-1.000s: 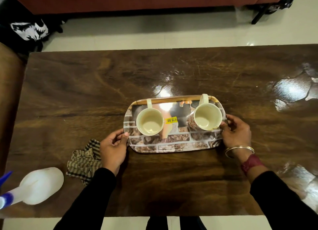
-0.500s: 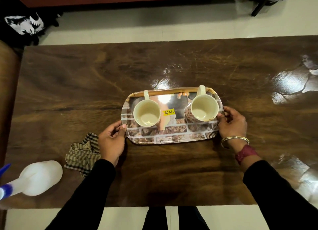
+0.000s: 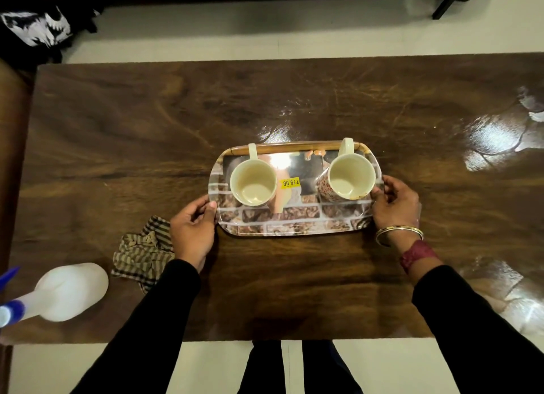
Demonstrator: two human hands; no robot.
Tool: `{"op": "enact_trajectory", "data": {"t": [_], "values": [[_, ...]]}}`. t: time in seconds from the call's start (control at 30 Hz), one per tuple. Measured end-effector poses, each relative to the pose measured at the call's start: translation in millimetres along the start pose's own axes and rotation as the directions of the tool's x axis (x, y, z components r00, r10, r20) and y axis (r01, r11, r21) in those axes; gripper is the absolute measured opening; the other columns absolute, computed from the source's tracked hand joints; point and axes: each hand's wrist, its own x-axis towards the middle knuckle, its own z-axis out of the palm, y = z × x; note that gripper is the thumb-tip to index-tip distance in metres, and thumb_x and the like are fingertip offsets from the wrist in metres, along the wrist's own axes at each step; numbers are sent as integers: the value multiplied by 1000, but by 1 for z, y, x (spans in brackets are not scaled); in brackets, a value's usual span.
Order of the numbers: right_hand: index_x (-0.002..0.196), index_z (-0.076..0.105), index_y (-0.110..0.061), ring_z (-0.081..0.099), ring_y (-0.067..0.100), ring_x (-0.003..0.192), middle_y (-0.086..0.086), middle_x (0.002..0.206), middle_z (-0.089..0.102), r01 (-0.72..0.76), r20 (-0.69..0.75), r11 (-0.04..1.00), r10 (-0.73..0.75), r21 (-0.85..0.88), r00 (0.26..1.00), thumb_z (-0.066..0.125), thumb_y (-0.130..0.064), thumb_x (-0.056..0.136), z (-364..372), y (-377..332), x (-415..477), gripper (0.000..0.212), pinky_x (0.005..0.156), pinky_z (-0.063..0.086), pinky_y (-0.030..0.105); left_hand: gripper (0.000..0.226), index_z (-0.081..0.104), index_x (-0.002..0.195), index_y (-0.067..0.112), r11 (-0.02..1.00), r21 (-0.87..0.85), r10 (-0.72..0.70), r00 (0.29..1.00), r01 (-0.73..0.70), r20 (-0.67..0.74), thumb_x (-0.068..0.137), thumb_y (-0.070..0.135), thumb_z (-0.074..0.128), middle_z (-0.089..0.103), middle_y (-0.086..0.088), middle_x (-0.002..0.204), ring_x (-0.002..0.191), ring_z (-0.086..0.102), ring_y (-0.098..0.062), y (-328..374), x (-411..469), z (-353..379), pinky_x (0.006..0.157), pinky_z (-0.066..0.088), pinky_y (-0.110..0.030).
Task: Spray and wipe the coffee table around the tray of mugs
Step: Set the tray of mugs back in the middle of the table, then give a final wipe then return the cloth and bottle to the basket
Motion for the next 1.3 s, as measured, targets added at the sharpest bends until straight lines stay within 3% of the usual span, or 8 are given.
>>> {"op": "enact_trajectory", "data": {"t": [0.2,0.43,0.57,0.67,0.77,0.9,1.0,1.3], "values": [[128,72,-9,62,17,79,1,92,68,-2,12,1000,2,-19,1000,70,-11,96,-1,-1,-1,32,80,46,24,28,71,123,11,1000,-3,-4,1000,4,-5,95,13,71,75,3,100,98,72,-15,1,0,1,92,58,-30],[132,68,-7,64,21,89,12,106,73,46,-6,999,-46,-11,999,66,-12,98,1,5,-2,35,96,56,42,22,72,119,18,998,-40,-45,999,44,-27,98,18,68,75,3,100,96,73,-12,1,-3,-1,84,60,-28],[133,60,5,48,5,96,27,128,56,151,-224,987,-135,54,965,59,-8,101,1,2,-38,34,89,36,0,25,68,121,14,997,68,44,993,-36,-114,100,27,63,73,-6,100,86,73,-14,2,-23,-12,73,62,-29],[113,63,7,45,1,86,28,112,59,216,-310,972,-178,93,934,60,-4,96,5,2,-80,21,81,35,-3,25,68,118,16,959,237,188,974,-154,-128,98,31,64,70,-4,91,79,71,-16,-3,-45,-31,71,62,-33],[103,64,3,49,8,84,14,99,59,349,-170,934,-332,80,928,63,-9,93,20,3,-125,15,81,39,5,23,71,114,16,913,313,300,951,-262,-80,95,27,69,67,-2,90,78,64,-14,-8,-71,-52,73,57,-26],[102,67,-2,59,20,89,5,99,61,572,101,812,-582,118,807,69,-11,93,52,-16,-173,13,79,52,33,18,73,107,10,858,382,399,914,-344,-71,91,18,72,70,1,87,79,65,-15,-20,-92,-79,75,54,-22],[109,70,-1,64,24,101,8,107,67,660,185,729,-684,181,706,72,-16,93,79,-47,-194,22,90,55,34,15,75,101,4,849,378,443,888,-371,-123,90,14,74,70,-3,85,77,65,-16,-31,-98,-97,76,47,-7],[134,64,0,57,31,128,19,134,65,846,382,469,-852,255,357,71,-22,94,176,-128,-256,46,114,45,36,16,65,80,19,925,338,333,797,-172,-504,89,25,78,62,-1,67,63,52,-13,-70,-112,-178,66,42,-12]]}}
